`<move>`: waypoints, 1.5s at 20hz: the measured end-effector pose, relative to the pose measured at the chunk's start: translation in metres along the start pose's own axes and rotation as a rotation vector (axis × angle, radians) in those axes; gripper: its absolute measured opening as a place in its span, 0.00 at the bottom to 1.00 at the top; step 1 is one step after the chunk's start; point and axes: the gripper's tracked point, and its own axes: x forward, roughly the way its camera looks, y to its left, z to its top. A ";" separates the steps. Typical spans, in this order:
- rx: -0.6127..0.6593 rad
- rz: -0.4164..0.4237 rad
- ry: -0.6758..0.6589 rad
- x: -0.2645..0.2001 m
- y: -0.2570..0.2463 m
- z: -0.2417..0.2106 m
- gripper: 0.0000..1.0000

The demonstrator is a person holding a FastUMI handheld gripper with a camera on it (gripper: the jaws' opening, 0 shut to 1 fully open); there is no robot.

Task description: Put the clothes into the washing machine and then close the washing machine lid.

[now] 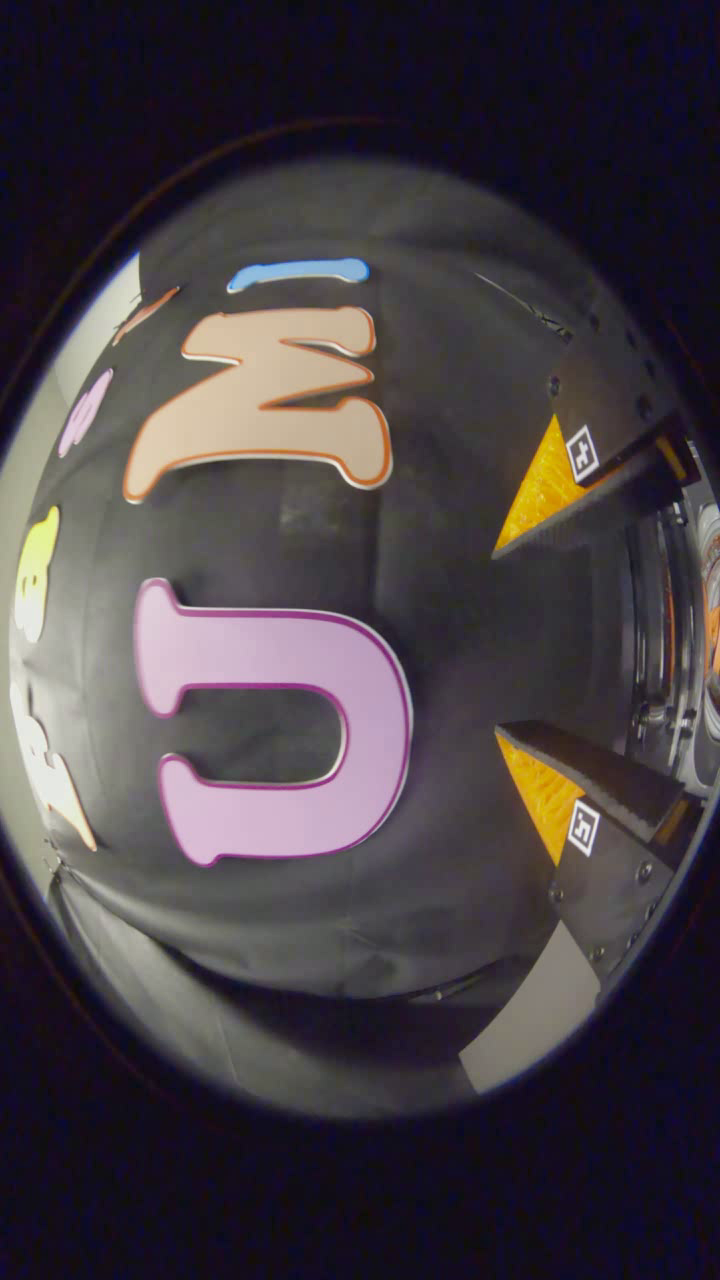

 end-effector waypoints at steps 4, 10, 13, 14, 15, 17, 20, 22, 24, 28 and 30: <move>-0.050 0.031 0.017 0.030 -0.005 -0.019 0.99; -0.047 0.034 0.064 0.051 -0.010 -0.044 0.99; -0.030 0.001 0.048 0.055 -0.013 -0.045 0.99; -0.008 0.002 0.056 0.055 -0.011 -0.049 0.99; 0.030 -0.012 0.056 0.056 -0.012 -0.051 0.99; 0.024 -0.052 0.018 0.053 -0.017 -0.045 0.99; 0.024 -0.069 0.006 0.056 -0.017 -0.045 0.99; 0.024 -0.101 0.010 0.056 -0.021 -0.045 0.99; 0.026 -0.117 -0.001 0.056 -0.022 -0.044 0.99; 0.028 -0.105 -0.015 0.058 -0.021 -0.041 0.99; 0.030 -0.093 -0.019 0.057 -0.019 -0.039 0.99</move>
